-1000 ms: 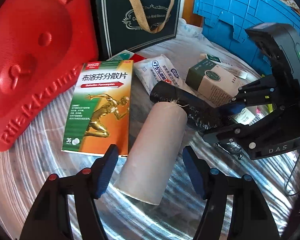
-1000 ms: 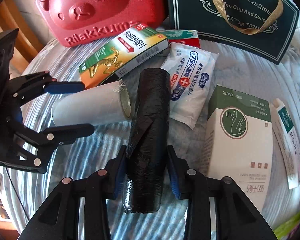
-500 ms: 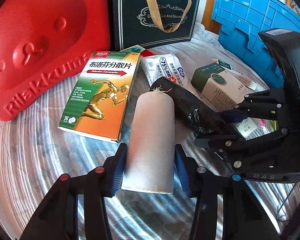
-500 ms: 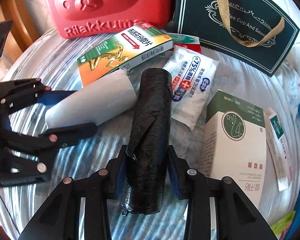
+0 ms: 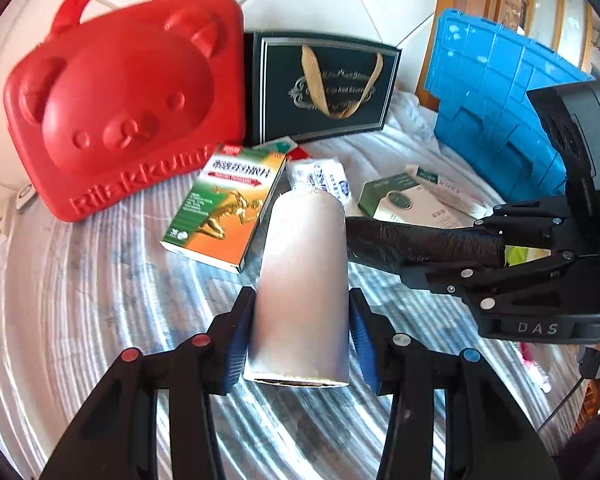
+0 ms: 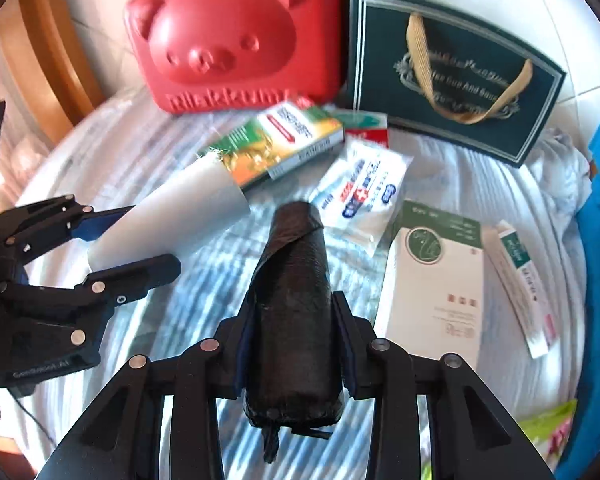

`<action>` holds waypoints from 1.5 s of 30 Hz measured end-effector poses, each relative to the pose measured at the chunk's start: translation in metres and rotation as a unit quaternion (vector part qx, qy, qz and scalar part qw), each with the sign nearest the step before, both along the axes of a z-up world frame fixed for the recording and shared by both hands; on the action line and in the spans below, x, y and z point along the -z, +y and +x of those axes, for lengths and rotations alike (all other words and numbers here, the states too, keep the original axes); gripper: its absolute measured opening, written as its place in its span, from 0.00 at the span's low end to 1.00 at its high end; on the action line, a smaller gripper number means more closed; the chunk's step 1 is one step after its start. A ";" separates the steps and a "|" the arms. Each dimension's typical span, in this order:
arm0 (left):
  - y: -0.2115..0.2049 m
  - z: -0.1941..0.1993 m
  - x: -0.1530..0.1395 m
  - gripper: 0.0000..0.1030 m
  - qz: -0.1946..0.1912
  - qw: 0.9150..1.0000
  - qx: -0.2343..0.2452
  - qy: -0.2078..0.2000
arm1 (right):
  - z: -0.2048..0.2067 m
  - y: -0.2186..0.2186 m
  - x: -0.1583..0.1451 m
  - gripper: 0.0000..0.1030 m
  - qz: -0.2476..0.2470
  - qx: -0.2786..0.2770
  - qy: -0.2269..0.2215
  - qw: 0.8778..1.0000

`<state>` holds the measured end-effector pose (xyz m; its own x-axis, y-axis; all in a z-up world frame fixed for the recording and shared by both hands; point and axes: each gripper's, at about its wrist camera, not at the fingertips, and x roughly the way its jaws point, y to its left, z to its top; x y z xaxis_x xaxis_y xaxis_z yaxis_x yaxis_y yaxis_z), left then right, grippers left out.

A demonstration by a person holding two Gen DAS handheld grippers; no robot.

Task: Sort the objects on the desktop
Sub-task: 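Grasp the white roller with the left tool while the right tool grasps the black bag roll, then lift the roller and bag roll over the blue bin and open both tools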

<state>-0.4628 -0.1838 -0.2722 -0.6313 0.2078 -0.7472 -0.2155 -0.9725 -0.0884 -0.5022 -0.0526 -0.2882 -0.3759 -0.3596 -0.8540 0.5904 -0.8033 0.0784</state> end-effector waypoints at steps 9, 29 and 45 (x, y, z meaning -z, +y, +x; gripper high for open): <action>0.018 0.040 -0.065 0.44 -0.021 0.998 0.002 0.059 | 0.043 0.034 -0.078 0.33 -0.060 0.022 0.068 0.996; 0.225 0.088 -0.260 0.44 0.016 0.941 0.236 0.244 | 0.199 0.240 -0.290 0.33 -0.128 0.237 0.349 0.897; 0.446 0.053 -0.311 0.48 0.015 0.938 0.240 0.251 | 0.151 0.455 -0.330 0.44 -0.123 0.341 0.346 0.865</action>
<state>-0.4094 0.2623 0.0386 -0.7306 0.5735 -0.3706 -0.6489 -0.7520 0.1155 -0.3511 0.4023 0.0416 -0.9633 0.0099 -0.2683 -0.0418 -0.9927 0.1133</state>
